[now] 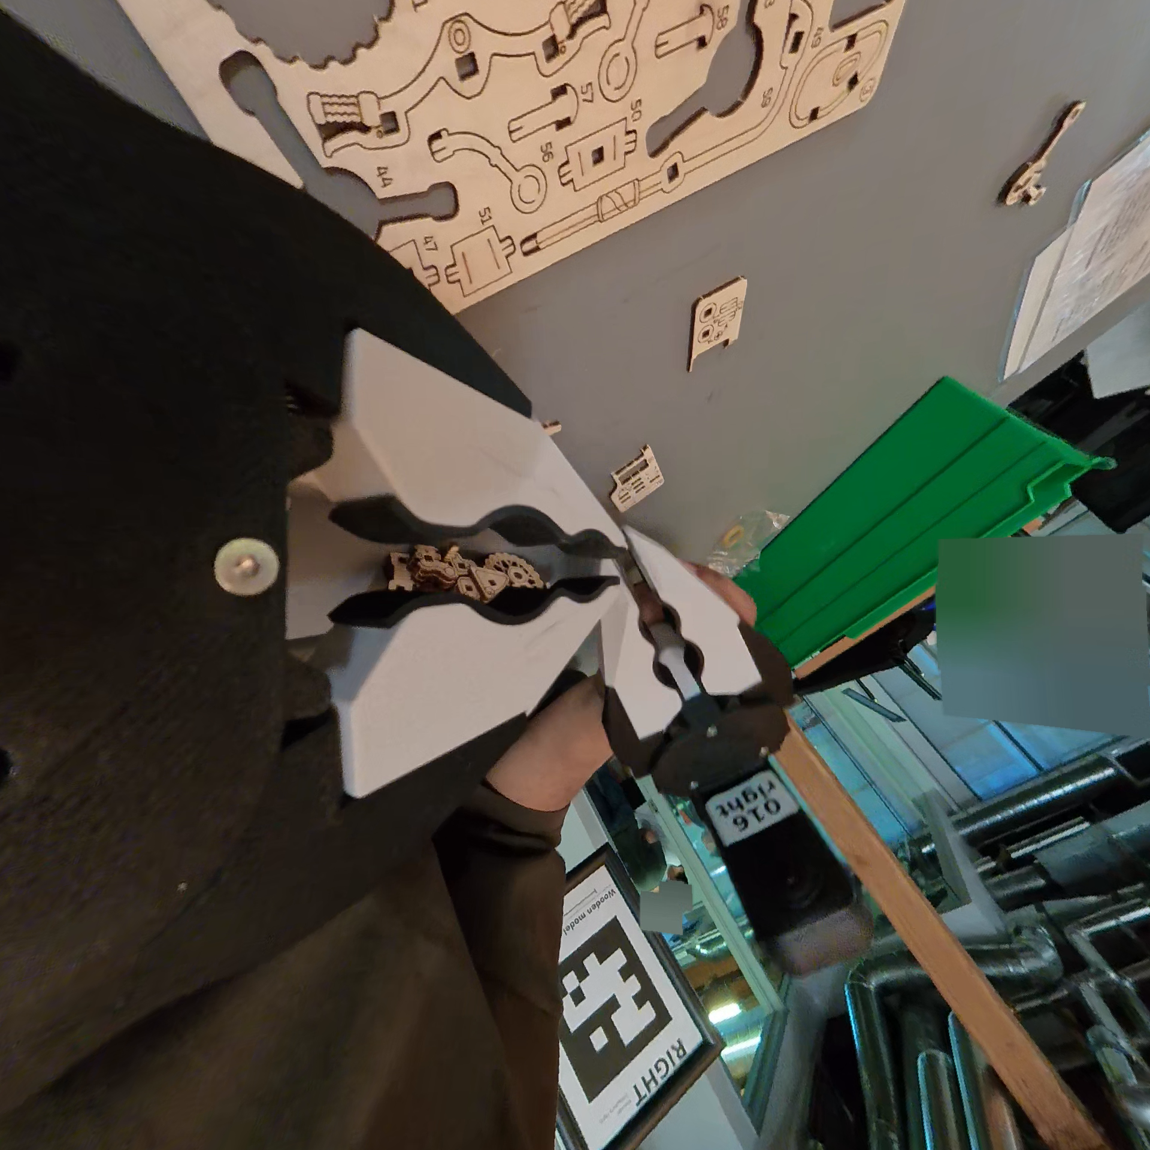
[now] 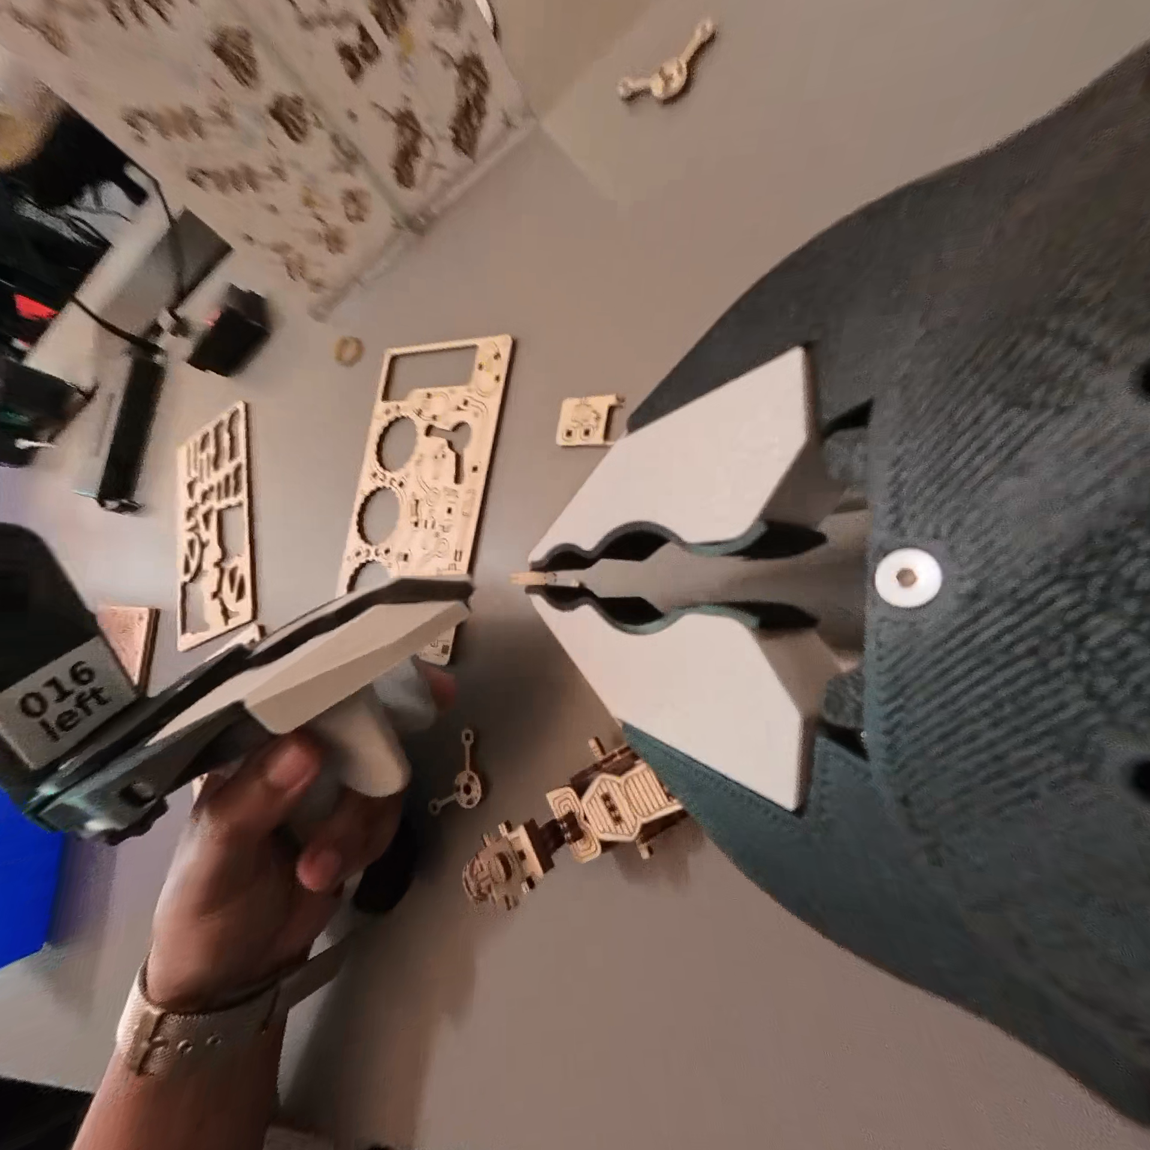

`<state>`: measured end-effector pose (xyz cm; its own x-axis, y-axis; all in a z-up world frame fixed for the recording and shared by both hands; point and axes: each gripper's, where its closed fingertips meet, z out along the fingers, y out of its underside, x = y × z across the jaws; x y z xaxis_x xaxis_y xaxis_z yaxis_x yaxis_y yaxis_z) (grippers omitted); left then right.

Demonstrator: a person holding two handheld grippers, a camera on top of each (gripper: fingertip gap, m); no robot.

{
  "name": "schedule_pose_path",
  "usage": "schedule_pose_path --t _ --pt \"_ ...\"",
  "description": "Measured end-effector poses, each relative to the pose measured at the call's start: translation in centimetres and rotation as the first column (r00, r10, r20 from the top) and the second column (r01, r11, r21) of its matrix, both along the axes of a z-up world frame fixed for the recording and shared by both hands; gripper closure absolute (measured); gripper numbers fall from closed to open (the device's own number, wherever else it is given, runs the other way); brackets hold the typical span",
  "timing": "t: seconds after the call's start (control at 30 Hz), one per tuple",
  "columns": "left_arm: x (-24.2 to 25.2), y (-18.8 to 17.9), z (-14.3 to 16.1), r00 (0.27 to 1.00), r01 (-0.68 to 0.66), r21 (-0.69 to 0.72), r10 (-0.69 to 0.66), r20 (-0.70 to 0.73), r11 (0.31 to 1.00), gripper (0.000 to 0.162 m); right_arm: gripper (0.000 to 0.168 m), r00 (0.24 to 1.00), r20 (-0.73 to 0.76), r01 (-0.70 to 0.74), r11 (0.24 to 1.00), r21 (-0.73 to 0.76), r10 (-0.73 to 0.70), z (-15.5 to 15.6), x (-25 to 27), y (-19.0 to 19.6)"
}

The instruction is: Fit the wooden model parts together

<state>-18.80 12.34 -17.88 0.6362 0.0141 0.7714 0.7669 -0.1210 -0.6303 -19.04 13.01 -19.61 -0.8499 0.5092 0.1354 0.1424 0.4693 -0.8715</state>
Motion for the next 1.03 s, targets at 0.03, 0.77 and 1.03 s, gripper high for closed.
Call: schedule_pose_path --t 0.03,0.77,1.03 --pt "0.0 0.1 -0.3 1.000 -0.005 -0.018 0.005 0.005 1.000 0.157 0.165 0.999 -0.038 0.005 1.000 0.016 -0.004 0.2 -0.1 0.0" --pt "1.3 -0.2 1.9 0.959 0.101 0.178 -0.144 0.244 0.979 0.162 0.160 0.942 -0.334 -0.050 0.999 -0.015 0.042 3.7 1.5 -1.3" --pt "2.0 -0.2 2.5 0.950 0.138 0.221 -0.192 0.247 0.966 0.162 0.166 0.958 -0.283 -0.085 0.991 -0.106 0.052 4.6 2.2 -1.4"
